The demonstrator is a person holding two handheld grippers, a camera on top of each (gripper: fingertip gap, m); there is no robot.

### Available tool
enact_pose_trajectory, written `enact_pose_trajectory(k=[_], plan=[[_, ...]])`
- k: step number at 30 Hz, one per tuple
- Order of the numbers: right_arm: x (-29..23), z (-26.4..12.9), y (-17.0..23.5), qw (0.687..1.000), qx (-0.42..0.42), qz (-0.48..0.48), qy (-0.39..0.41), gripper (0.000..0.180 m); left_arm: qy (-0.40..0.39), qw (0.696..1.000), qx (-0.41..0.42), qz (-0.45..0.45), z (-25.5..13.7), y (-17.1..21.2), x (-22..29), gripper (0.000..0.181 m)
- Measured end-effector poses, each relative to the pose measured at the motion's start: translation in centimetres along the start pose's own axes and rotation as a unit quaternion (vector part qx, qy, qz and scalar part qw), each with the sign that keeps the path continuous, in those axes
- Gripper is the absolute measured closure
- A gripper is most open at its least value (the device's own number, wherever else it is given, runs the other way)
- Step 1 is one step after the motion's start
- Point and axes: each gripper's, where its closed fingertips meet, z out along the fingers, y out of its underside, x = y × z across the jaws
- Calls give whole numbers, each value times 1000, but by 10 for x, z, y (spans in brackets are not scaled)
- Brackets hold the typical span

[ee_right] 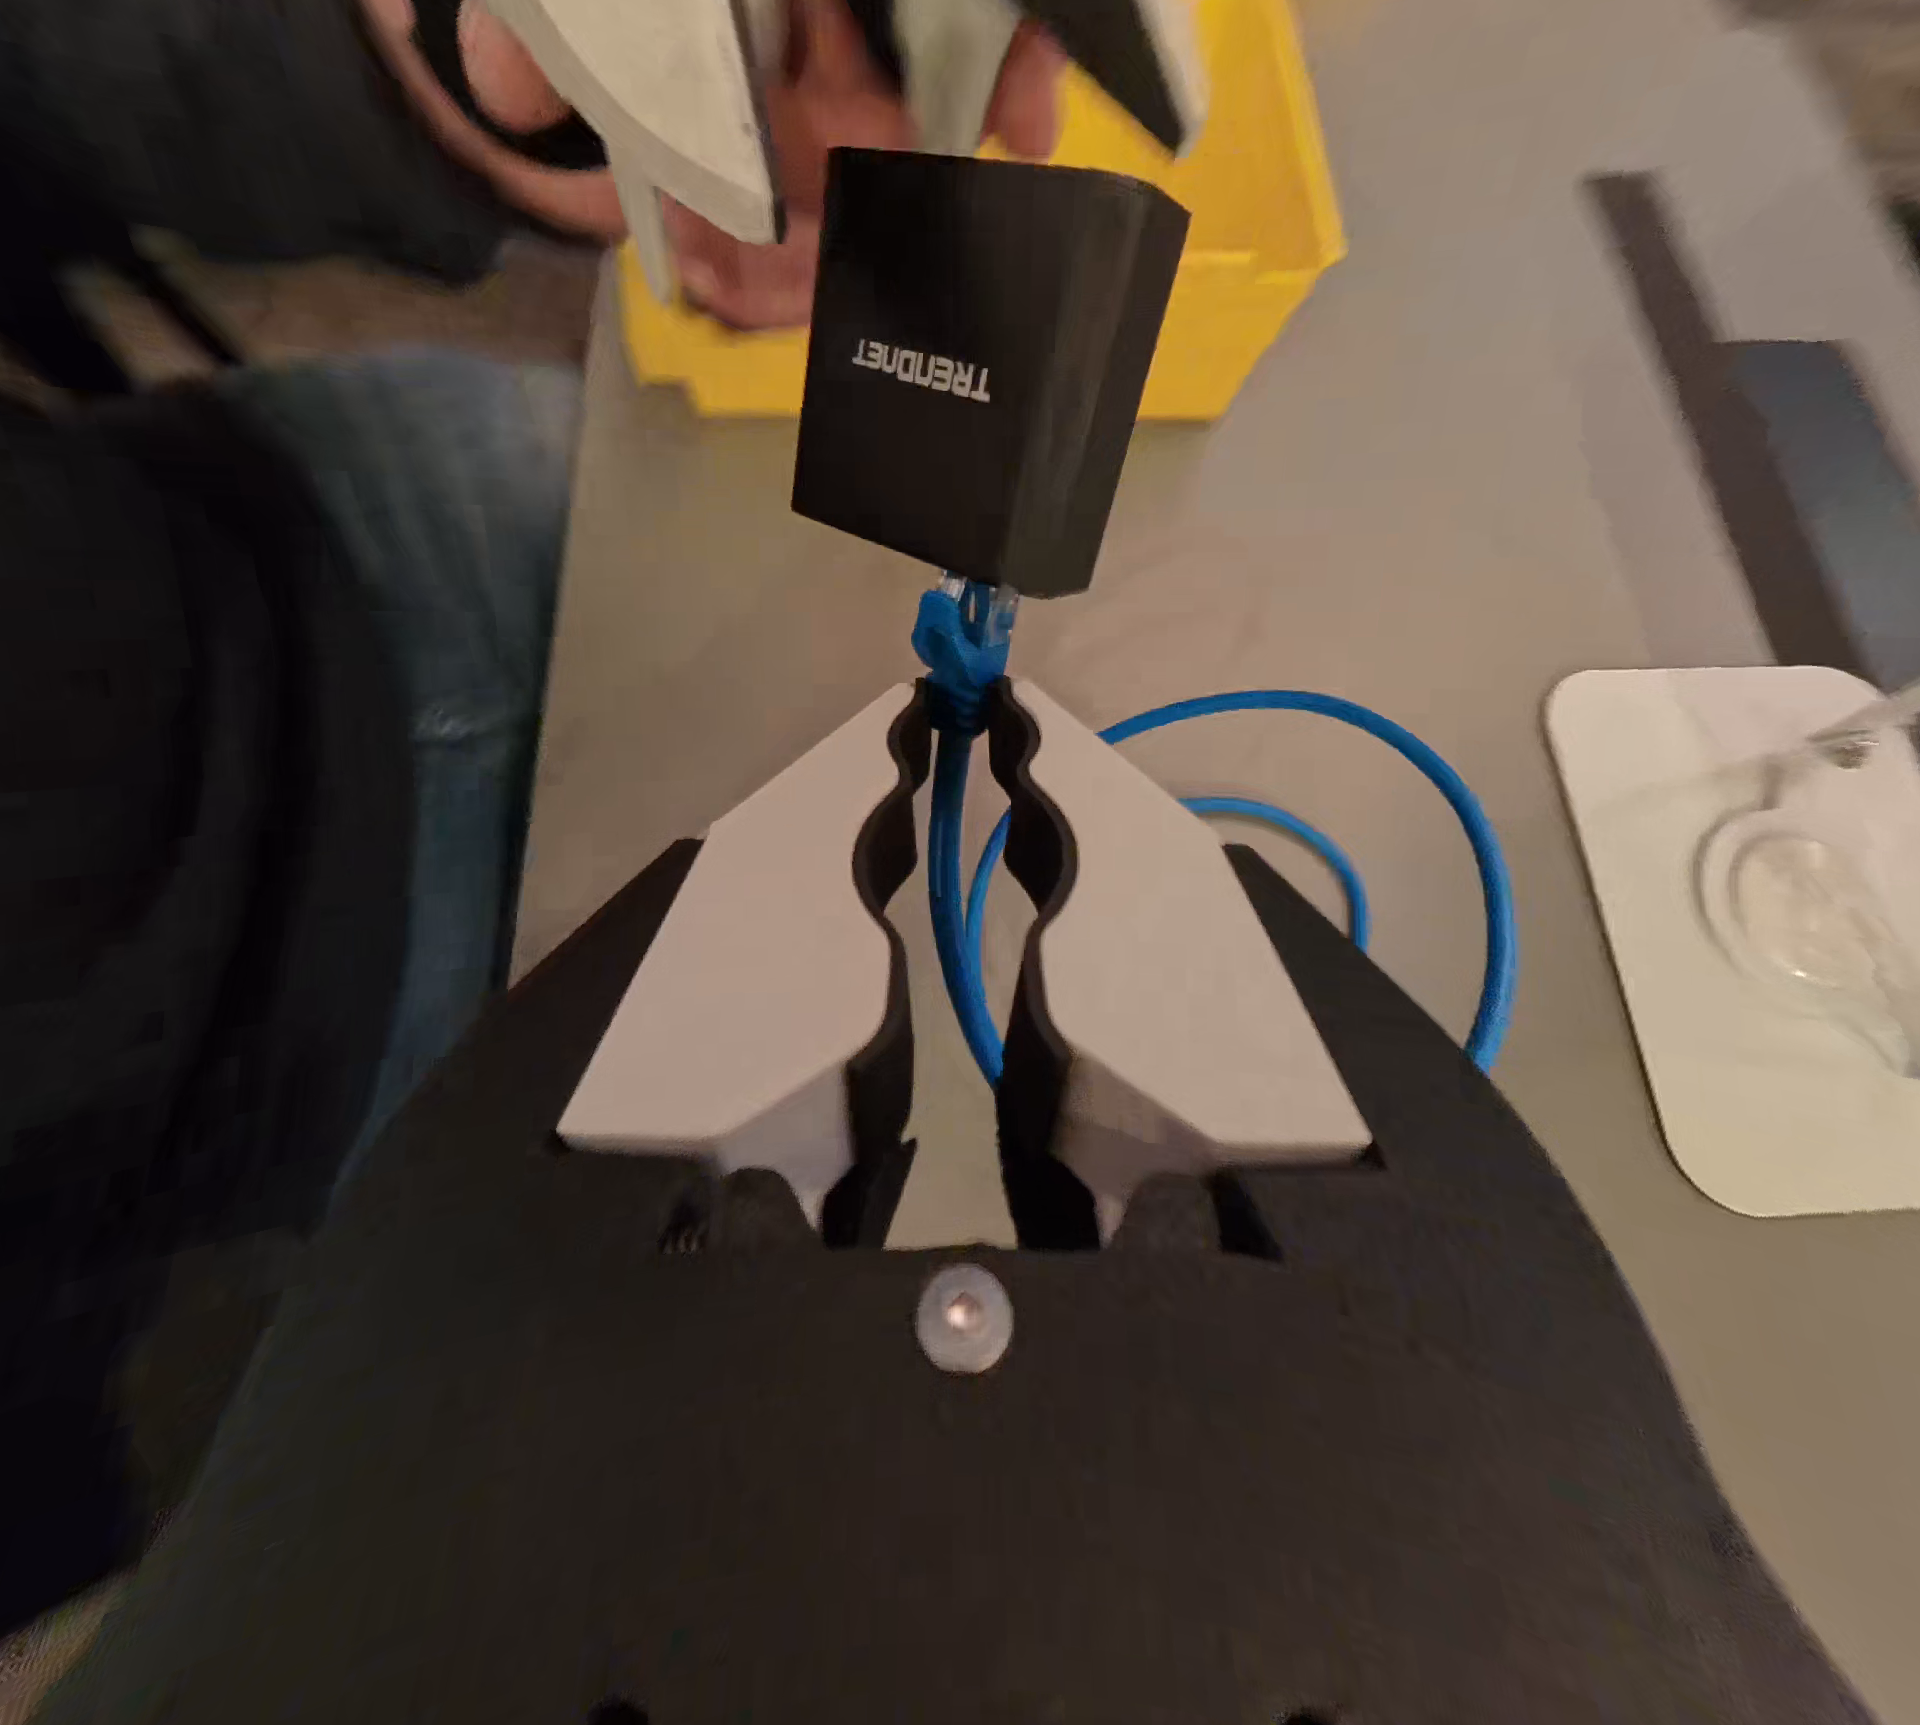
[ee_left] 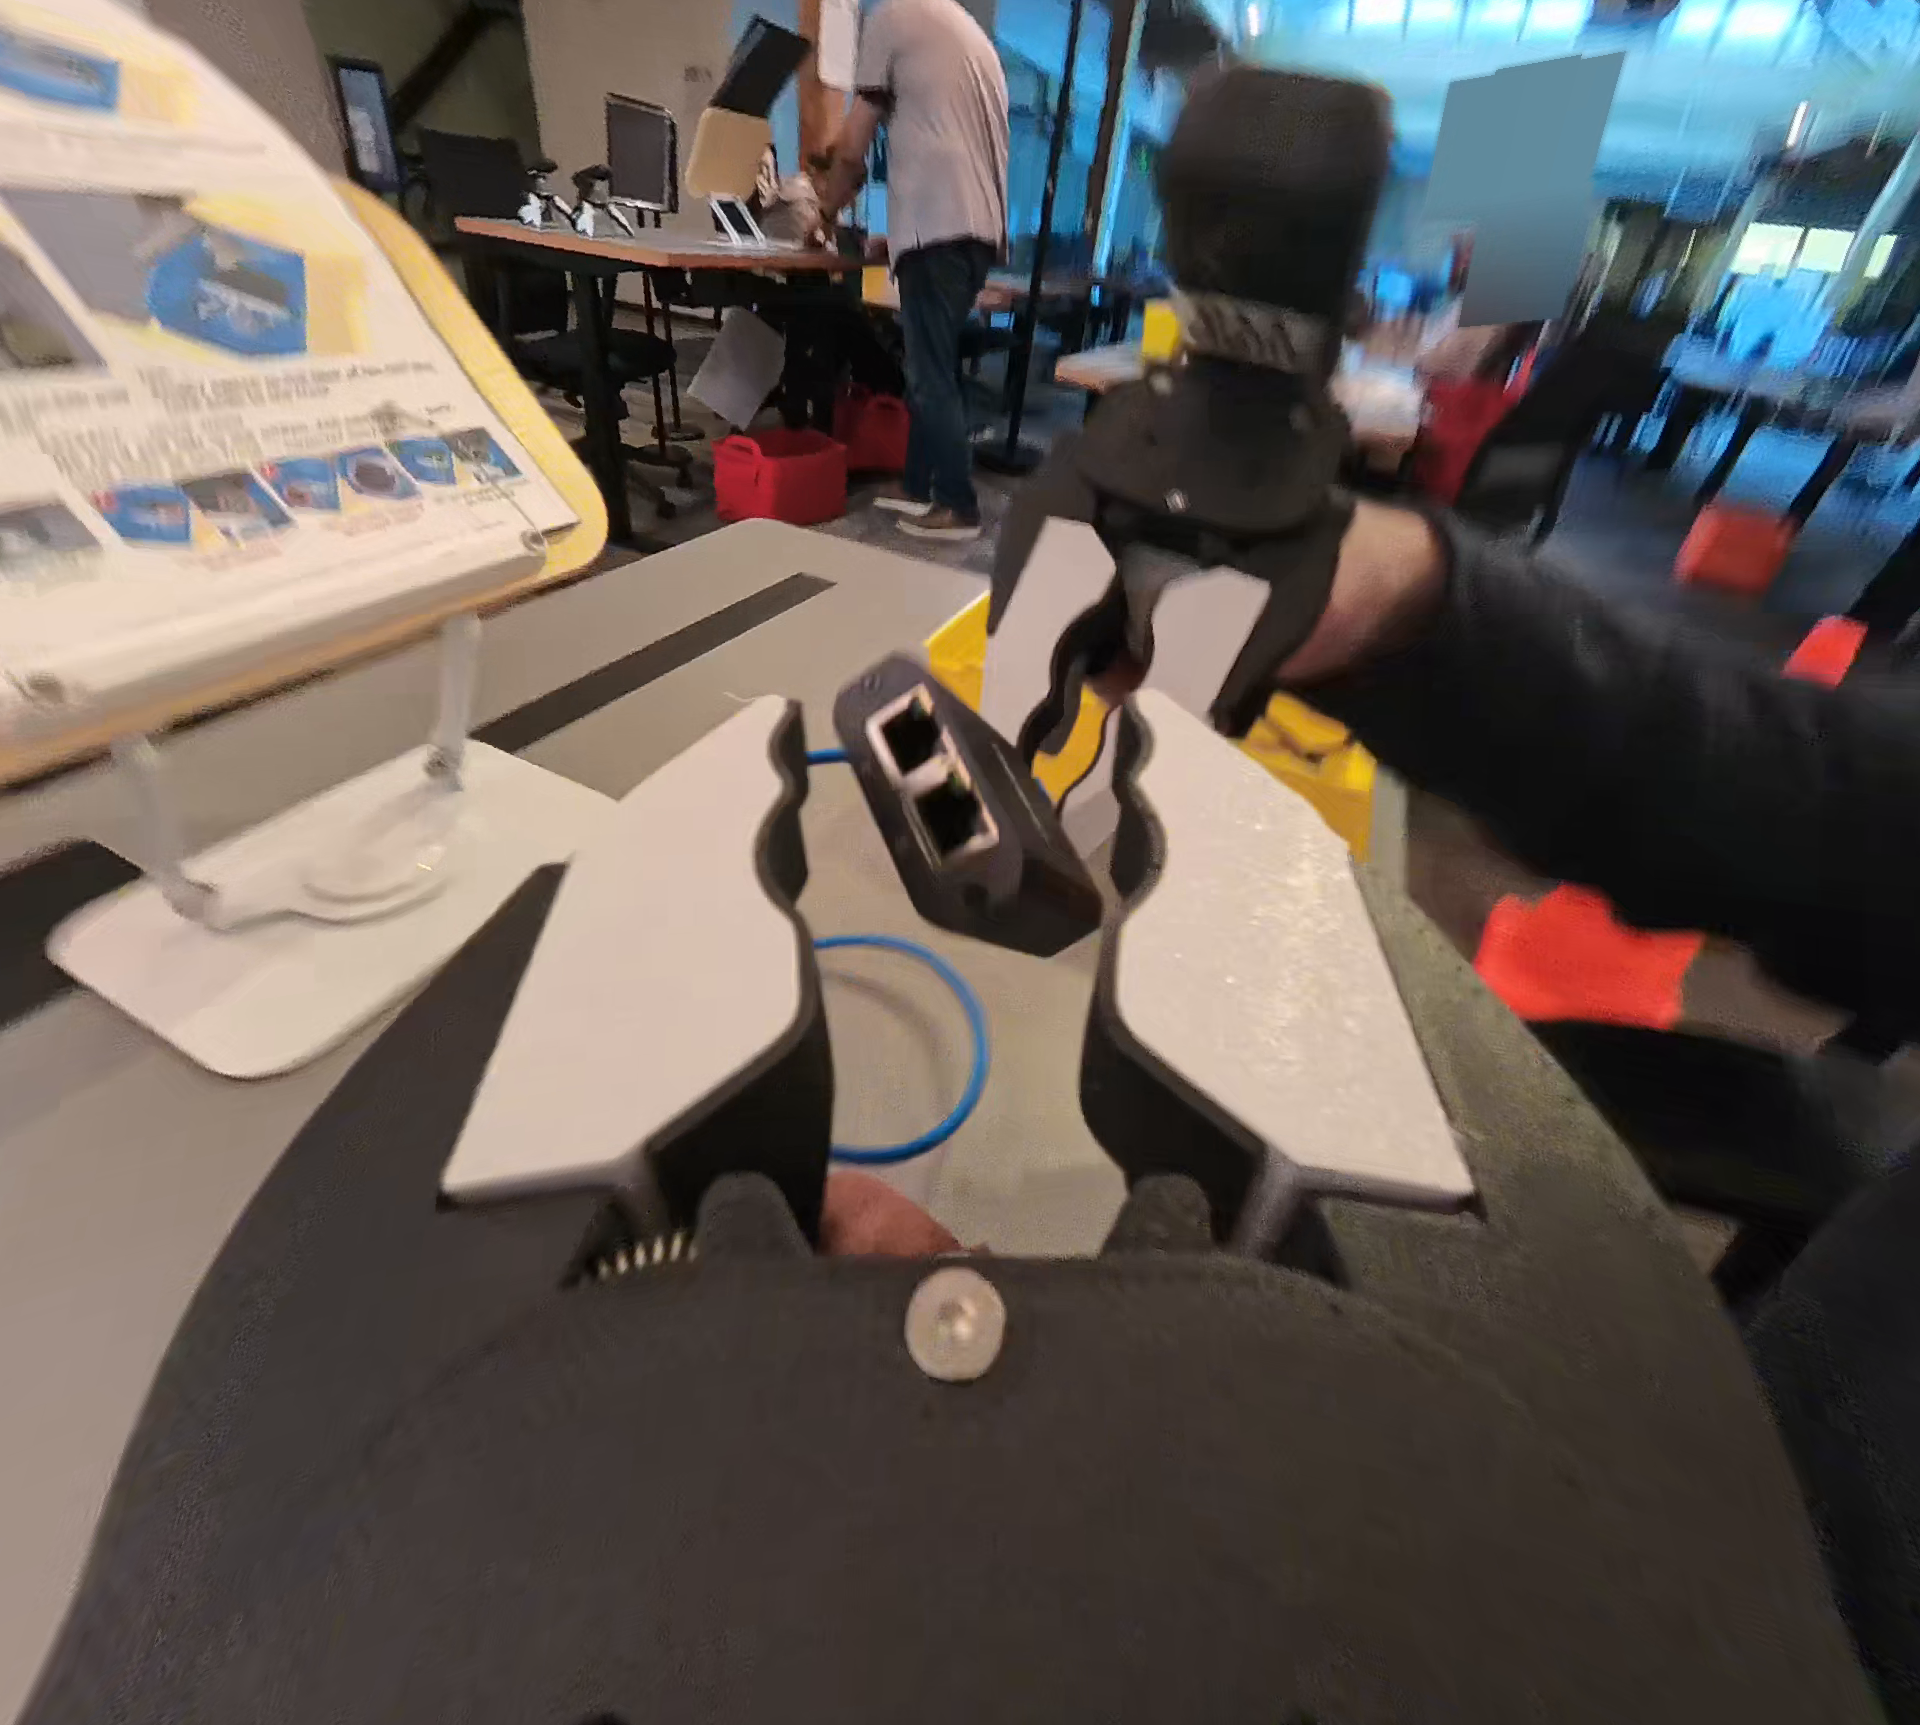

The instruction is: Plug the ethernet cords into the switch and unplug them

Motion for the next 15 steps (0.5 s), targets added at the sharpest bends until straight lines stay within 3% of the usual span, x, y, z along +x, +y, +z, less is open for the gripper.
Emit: enact_pose_trajectory(k=[4, 8, 15], plan=[[-13, -12, 9, 991, -75, -51, -100, 170, 43, 983, -104, 146, 2, 18, 18, 100], [-28, -19, 13, 968, -137, -90, -188, 170, 66, 958, -179, 216, 7, 44, 30, 98], [-38, -19, 17, 943, -163, -87, -276, 171, 83, 936, -203, 274, 13, 75, 46, 95]])
